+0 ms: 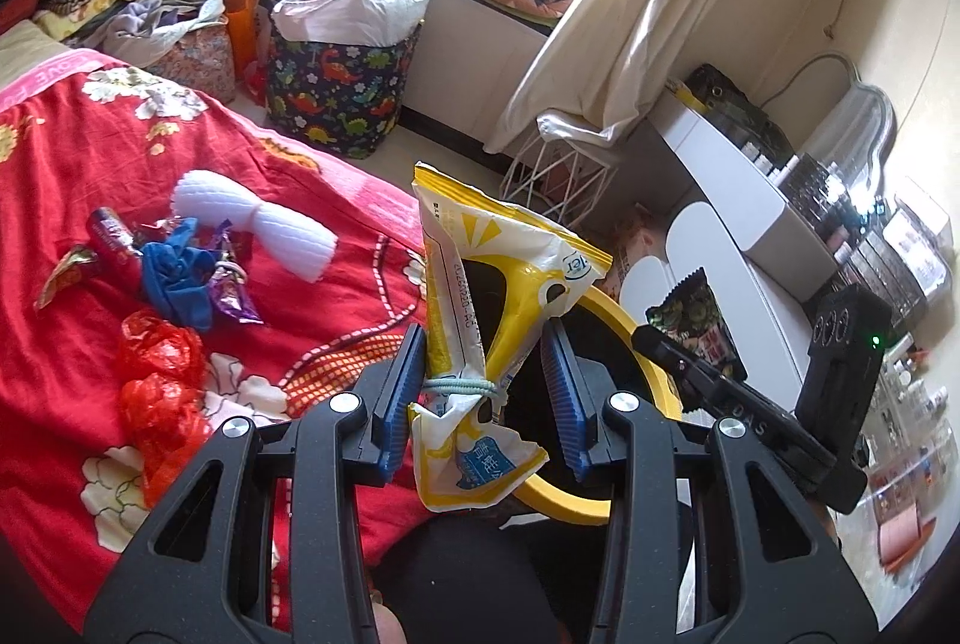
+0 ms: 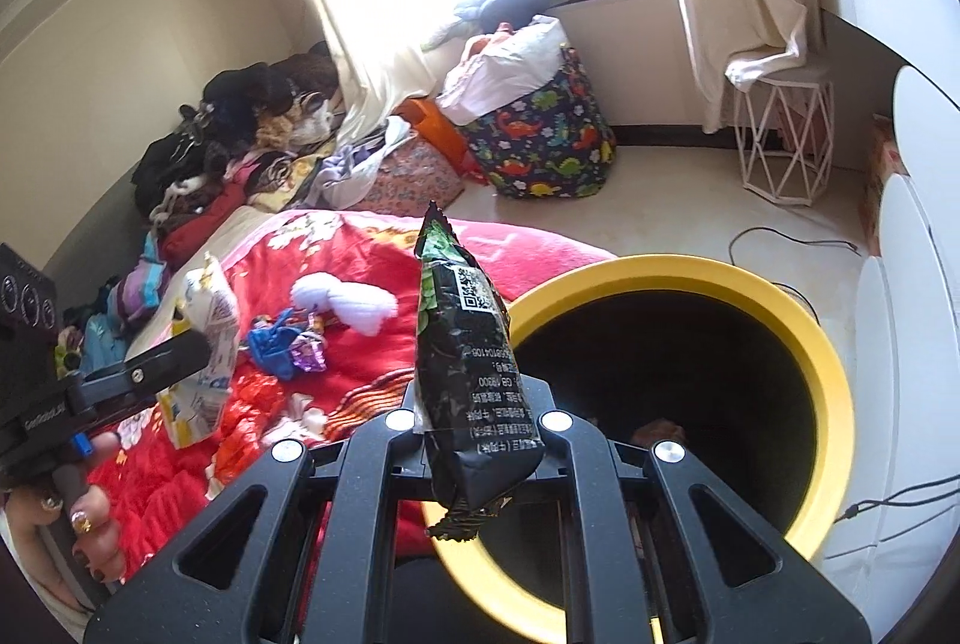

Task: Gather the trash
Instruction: 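Carry the yellow wrapper and green snack bag with both grippers over the bin, then open both grippers to drop the wrapper and snack bag into the bin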

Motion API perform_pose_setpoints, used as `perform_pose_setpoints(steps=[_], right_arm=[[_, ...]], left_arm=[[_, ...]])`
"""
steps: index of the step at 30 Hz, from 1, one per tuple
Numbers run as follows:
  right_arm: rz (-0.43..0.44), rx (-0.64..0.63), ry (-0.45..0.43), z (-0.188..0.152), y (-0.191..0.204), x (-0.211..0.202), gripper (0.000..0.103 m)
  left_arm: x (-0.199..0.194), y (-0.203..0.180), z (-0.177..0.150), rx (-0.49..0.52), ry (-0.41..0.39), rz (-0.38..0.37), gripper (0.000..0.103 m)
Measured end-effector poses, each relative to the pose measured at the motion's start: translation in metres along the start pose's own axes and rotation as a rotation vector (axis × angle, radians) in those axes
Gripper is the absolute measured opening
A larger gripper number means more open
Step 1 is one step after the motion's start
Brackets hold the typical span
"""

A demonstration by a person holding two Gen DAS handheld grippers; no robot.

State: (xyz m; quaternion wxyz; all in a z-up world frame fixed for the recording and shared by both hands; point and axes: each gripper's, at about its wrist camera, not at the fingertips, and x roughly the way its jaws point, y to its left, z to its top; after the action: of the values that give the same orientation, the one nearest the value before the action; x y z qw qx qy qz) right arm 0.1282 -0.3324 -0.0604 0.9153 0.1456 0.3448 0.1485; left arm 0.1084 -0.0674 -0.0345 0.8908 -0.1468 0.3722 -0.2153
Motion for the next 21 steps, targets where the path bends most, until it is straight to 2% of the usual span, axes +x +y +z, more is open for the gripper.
perform_pose_setpoints(steps=[21], right_arm=[[-0.082, 0.122, 0.012, -0.009, -0.051, 0.002, 0.010]], left_arm=[[0.051, -0.042, -0.012, 0.083, 0.115, -0.053, 0.032]])
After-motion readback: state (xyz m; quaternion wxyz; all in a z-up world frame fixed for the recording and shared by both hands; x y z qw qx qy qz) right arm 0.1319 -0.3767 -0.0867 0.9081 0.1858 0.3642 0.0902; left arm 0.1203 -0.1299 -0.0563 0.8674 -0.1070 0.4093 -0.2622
